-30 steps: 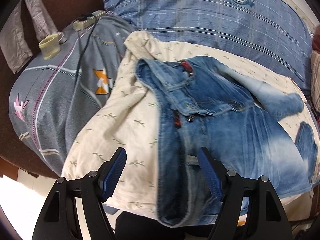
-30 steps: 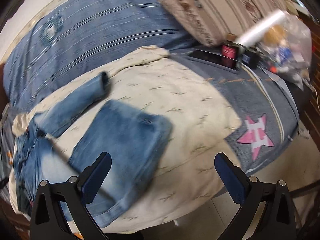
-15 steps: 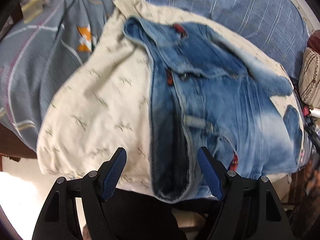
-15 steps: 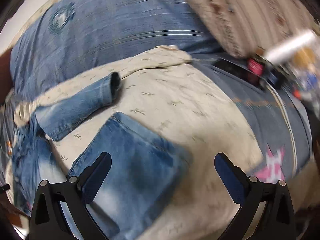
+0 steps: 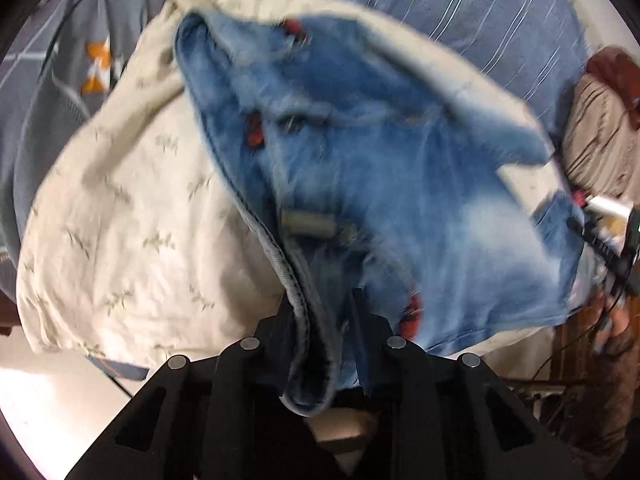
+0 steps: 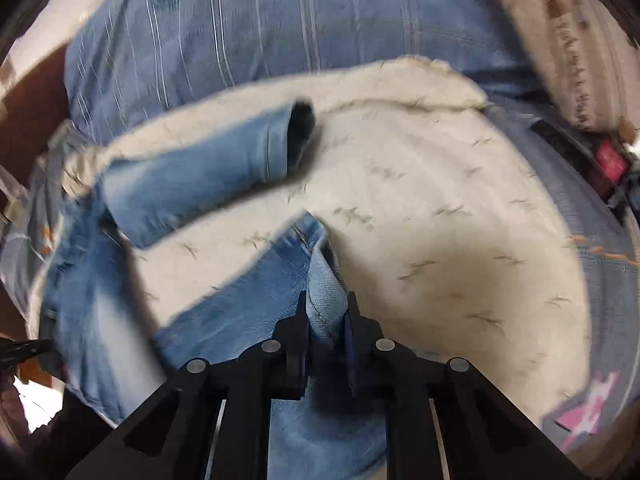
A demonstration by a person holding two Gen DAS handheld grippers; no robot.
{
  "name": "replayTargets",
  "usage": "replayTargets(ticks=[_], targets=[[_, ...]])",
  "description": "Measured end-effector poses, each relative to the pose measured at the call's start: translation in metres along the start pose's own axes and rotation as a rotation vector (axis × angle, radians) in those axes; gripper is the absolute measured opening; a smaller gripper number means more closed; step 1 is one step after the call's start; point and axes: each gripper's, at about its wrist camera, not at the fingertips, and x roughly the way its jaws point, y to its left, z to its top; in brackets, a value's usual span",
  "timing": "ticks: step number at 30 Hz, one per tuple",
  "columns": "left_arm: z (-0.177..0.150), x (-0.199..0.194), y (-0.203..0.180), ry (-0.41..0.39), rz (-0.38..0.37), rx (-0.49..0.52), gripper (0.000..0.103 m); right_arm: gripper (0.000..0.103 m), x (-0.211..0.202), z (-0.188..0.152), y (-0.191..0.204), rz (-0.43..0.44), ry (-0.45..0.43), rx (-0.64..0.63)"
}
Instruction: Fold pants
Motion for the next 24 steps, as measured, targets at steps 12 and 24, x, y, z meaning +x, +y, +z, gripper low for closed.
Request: replayTargets(ticks=[12,24], targets=[[-0.001,0.014,0.027,0.048,0.043,0.009,0.026,0.052,-0.018,-0.030,-0.102,-0.236,-0.025,0.360],[0.135,0.049,0.054,-0.048,-0.105,-0.276,0.065,0.091,0.066,0.085,0.004,0.200,-0.037,0.320]])
